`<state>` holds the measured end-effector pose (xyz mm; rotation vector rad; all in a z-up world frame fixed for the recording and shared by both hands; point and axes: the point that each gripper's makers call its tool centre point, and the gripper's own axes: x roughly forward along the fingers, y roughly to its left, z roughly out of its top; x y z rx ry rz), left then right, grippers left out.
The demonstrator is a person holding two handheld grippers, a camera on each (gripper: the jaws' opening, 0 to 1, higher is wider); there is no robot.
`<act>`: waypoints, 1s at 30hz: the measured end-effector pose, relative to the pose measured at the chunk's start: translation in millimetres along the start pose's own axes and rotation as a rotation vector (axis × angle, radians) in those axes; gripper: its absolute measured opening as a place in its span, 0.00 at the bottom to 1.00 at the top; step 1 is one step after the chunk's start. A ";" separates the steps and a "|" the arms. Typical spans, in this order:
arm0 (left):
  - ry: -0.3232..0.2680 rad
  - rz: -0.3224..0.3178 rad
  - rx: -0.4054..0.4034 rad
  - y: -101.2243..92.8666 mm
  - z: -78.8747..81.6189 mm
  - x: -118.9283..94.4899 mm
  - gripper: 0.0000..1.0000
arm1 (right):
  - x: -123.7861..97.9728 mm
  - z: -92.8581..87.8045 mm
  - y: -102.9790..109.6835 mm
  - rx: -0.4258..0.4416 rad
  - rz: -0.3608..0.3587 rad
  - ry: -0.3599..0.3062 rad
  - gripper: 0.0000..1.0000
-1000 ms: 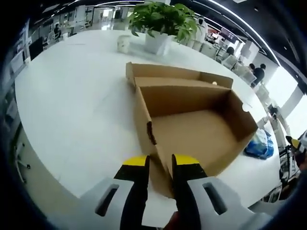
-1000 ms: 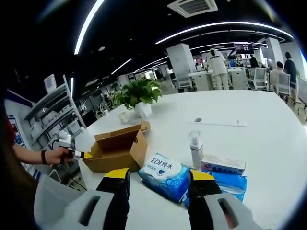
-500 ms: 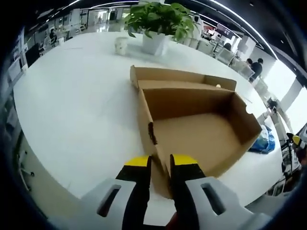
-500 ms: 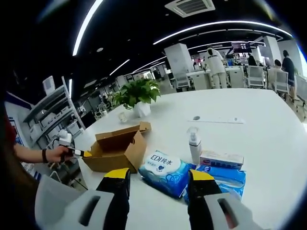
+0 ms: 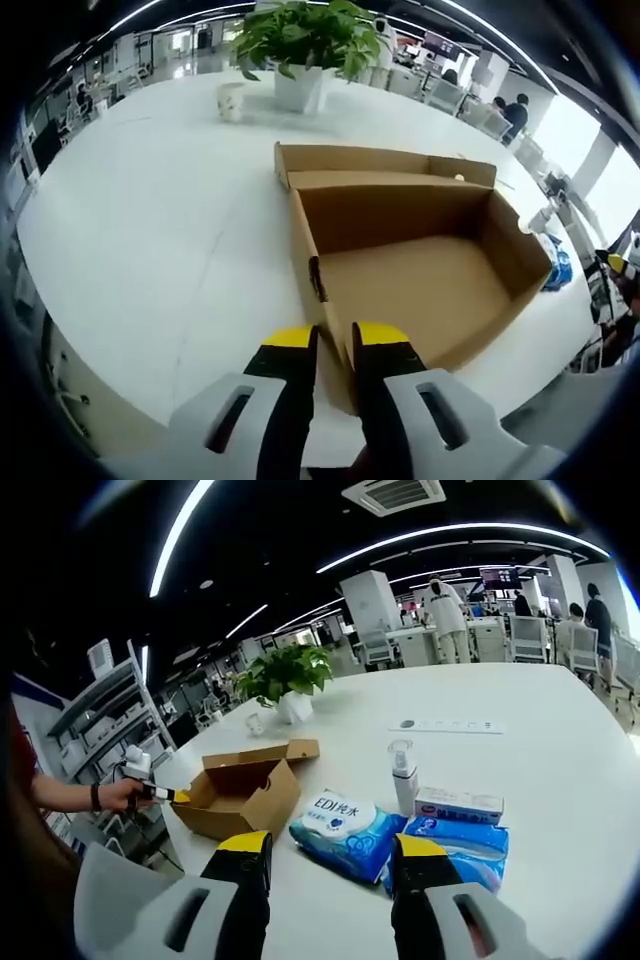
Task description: Operate the shoe box by opening the lid, removing the specified soft item, and placing it in the target area until the item is outside and the box remains undamaged.
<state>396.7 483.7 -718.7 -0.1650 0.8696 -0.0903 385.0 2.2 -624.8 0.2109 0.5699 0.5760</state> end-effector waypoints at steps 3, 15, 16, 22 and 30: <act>0.003 -0.012 0.034 2.4 0.7 0.4 0.12 | -1.5 -1.4 0.2 0.001 -0.003 0.001 0.45; -0.022 -0.071 0.162 -4.3 11.9 2.4 0.11 | -4.0 -5.6 5.9 0.007 -0.006 0.002 0.45; -0.024 -0.077 0.177 -5.5 13.2 3.5 0.11 | -3.8 -6.3 7.2 0.008 -0.005 0.003 0.45; -0.024 -0.094 0.207 -5.0 16.7 7.7 0.10 | -2.0 -11.1 14.3 0.008 0.002 0.015 0.45; -0.041 -0.094 0.260 -4.2 15.0 9.4 0.10 | 7.6 -15.3 24.3 0.014 0.015 0.029 0.45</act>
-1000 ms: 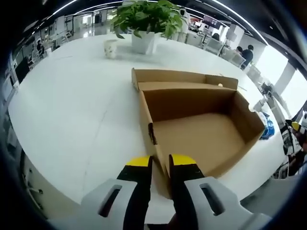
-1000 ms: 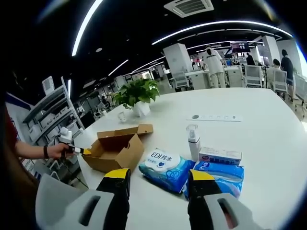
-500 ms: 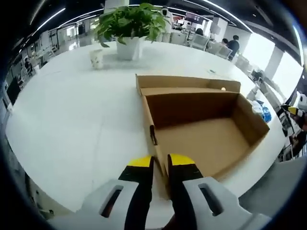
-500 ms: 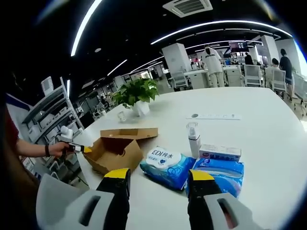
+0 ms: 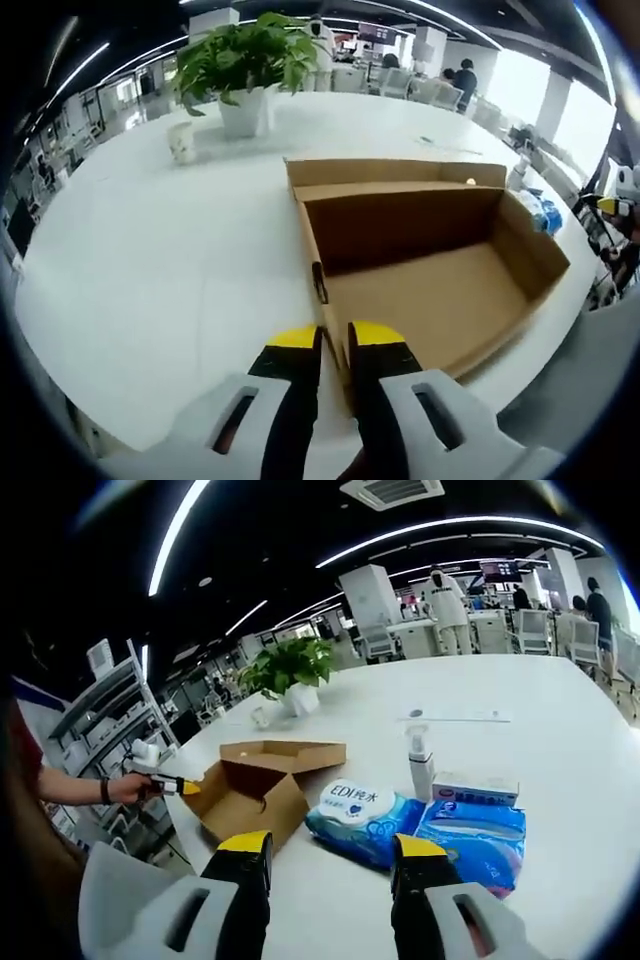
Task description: Operate the shoe box by opening the lid, removing the specified soft item, and placing it in the target area until the item is outside and the box remains undamaged.
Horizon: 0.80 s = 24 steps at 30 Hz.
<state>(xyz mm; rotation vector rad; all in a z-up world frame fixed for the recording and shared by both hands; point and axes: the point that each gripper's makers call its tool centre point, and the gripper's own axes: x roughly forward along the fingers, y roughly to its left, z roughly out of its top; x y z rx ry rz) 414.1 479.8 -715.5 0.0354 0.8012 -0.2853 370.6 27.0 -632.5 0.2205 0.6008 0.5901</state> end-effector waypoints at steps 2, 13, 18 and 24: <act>-0.004 0.000 0.004 0.8 -0.6 0.2 0.10 | 4.3 0.5 3.1 -0.003 0.006 0.006 0.45; -0.017 0.019 0.014 1.6 -5.6 -0.7 0.09 | 61.8 13.1 45.7 -0.030 0.100 0.046 0.45; -0.030 0.032 -0.011 2.1 -8.5 -2.0 0.08 | 100.8 28.7 57.3 -0.014 0.104 0.032 0.47; -0.041 0.038 -0.012 2.8 -8.1 -1.3 0.08 | 148.0 47.7 60.1 0.002 0.055 0.044 0.47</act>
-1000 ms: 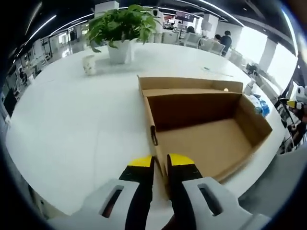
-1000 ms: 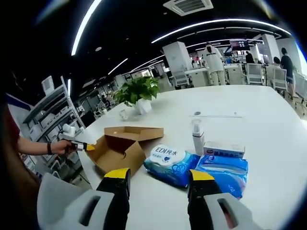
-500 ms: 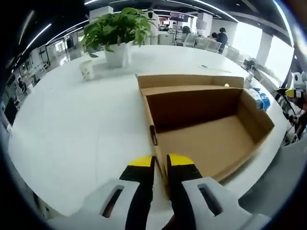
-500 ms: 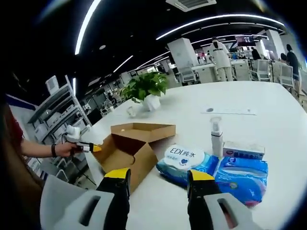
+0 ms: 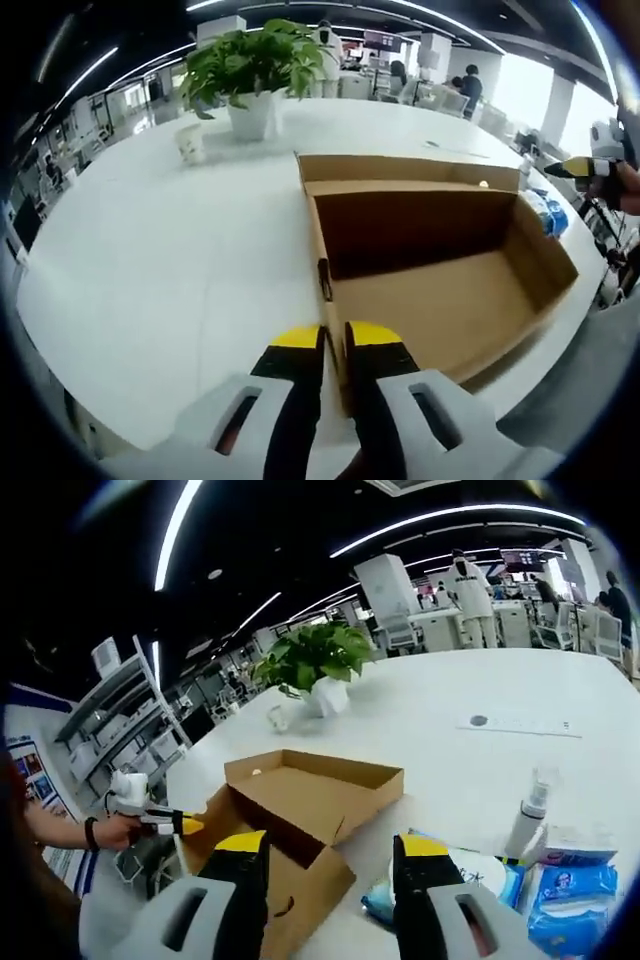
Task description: Operate the shoe box by opening the lid, removing the specified soft item, and placing it in the target area until the item is outside and the box remains undamaged.
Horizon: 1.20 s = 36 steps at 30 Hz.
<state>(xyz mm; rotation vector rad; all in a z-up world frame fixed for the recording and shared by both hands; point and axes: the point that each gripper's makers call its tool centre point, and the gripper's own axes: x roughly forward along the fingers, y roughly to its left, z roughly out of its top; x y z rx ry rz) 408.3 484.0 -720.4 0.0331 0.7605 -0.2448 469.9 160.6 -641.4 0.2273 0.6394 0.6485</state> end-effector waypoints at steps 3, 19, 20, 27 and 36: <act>-0.004 0.007 -0.002 0.7 0.0 0.5 0.07 | 19.9 9.3 -1.7 -0.009 -0.030 0.015 0.47; -0.007 0.034 -0.057 4.6 -1.3 4.1 0.06 | 93.6 22.2 -60.4 0.116 -0.239 0.157 0.34; -0.007 0.033 -0.059 5.5 -1.4 4.5 0.06 | 97.5 21.4 -64.3 0.124 -0.248 0.168 0.34; -0.002 0.038 -0.065 7.2 -0.9 7.3 0.06 | 116.5 18.3 -82.0 0.157 -0.277 0.208 0.31; 0.001 0.038 -0.076 7.9 -2.5 9.4 0.06 | 132.5 -0.8 -90.0 0.149 -0.294 0.297 0.31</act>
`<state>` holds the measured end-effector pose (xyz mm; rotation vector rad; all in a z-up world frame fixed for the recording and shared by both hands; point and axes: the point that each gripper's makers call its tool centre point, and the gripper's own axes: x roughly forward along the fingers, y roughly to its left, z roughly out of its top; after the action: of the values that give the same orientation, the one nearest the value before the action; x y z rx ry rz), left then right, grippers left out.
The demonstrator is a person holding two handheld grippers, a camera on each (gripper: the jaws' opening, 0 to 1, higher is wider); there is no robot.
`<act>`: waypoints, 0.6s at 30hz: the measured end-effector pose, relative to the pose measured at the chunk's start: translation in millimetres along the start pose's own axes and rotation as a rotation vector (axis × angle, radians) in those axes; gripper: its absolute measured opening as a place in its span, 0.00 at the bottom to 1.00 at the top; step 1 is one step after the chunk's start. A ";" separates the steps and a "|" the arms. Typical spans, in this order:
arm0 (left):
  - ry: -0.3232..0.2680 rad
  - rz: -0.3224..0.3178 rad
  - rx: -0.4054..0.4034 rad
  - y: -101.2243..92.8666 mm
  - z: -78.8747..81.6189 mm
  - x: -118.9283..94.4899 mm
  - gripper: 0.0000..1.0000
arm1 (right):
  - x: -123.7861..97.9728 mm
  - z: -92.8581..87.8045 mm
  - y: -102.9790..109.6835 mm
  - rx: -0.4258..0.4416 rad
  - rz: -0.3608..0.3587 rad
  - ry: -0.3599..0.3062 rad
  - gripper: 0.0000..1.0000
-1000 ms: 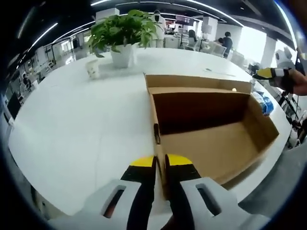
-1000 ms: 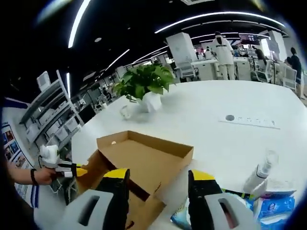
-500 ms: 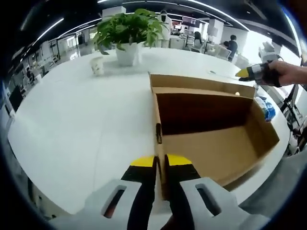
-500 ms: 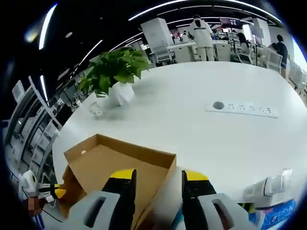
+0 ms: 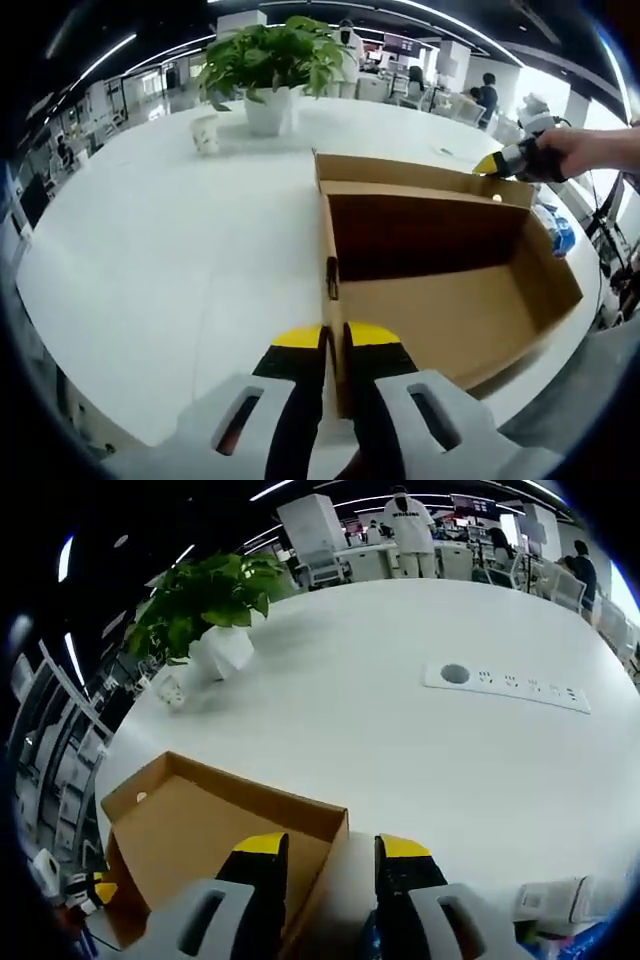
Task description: Operate the shoe box by opening the lid, removing the specified soft item, and placing it in the target area until the item is outside and the box remains undamaged.
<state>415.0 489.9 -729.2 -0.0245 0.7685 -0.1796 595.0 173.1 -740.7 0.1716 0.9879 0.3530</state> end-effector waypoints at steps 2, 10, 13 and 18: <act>0.001 0.000 0.000 0.2 -0.4 0.3 0.06 | 3.6 -1.3 -0.8 -0.002 -0.005 0.009 0.31; 0.003 -0.001 -0.007 0.7 -1.3 0.9 0.06 | 15.1 -9.1 -0.3 -0.032 -0.024 0.066 0.23; 0.003 -0.001 -0.008 1.1 -1.4 1.1 0.06 | 18.9 -11.5 2.6 -0.025 -0.013 0.087 0.11; 0.001 0.003 -0.002 0.9 -1.8 0.5 0.06 | 17.6 -14.9 -2.3 -0.057 -0.061 0.110 0.07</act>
<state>414.2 490.8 -730.9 -0.0249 0.7698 -0.1759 591.8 177.1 -763.3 0.0708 1.0880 0.3367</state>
